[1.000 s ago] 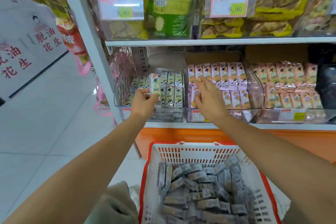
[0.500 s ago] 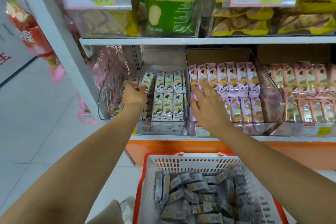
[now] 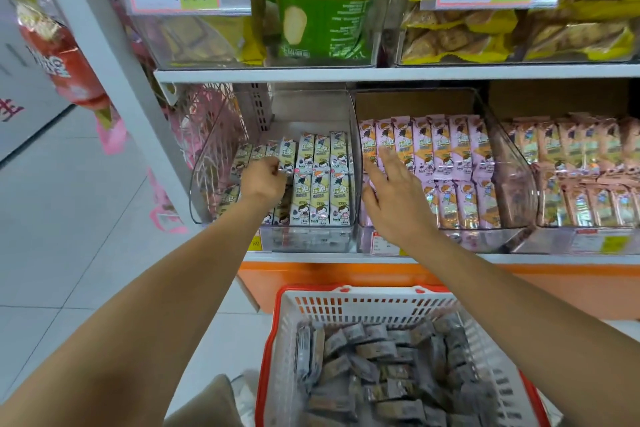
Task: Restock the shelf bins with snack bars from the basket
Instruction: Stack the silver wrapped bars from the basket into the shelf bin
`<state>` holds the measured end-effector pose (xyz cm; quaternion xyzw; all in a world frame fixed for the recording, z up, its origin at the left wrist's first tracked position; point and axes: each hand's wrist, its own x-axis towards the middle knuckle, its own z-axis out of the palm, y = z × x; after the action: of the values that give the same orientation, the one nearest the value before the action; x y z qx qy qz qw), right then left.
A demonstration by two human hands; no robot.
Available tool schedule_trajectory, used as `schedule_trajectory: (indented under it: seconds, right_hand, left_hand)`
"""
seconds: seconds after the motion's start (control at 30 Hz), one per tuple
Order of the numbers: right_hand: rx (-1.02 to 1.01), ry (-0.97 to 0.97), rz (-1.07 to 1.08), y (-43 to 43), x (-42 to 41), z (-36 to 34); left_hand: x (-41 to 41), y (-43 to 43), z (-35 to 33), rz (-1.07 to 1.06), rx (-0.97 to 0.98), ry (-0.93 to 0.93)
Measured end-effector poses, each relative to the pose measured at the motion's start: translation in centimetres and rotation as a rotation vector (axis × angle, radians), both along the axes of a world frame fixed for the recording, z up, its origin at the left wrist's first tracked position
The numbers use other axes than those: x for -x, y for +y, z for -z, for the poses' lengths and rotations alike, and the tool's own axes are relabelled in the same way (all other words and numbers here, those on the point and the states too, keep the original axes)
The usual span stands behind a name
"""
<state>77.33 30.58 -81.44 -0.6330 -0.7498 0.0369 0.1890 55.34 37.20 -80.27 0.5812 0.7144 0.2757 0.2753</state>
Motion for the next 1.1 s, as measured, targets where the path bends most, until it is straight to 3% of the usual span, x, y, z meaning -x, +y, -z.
schedule_trajectory:
  seconds: [0.4,0.6,0.7,0.87,0.97,1.1]
  right_hand:
    - [-0.001,0.015,-0.001,0.2,0.0,0.1]
    - [-0.045,0.155,-0.015,-0.5,-0.2,-0.4]
    - [-0.123,0.292,-0.093,-1.7,-0.6,-1.1]
    - [-0.247,0.312,-0.168,-6.2,-2.6,-0.6]
    - [-0.296,0.285,-0.161,-9.5,-4.8,0.6]
    - [-0.231,0.202,-0.1,-13.2,-9.0,3.9]
  left_hand:
    - [0.7,0.4,1.0,0.11,0.048,0.079]
    - [-0.7,-5.2,-1.0,0.129,-0.289,0.188]
    - [-1.1,-8.6,-2.0,0.211,-0.459,0.217]
    - [-3.0,-13.5,-2.1,0.379,-0.641,0.228]
    - [-5.6,-16.0,-0.1,0.482,-0.621,0.187]
    - [-9.3,-18.5,5.3,0.554,-0.427,0.13]
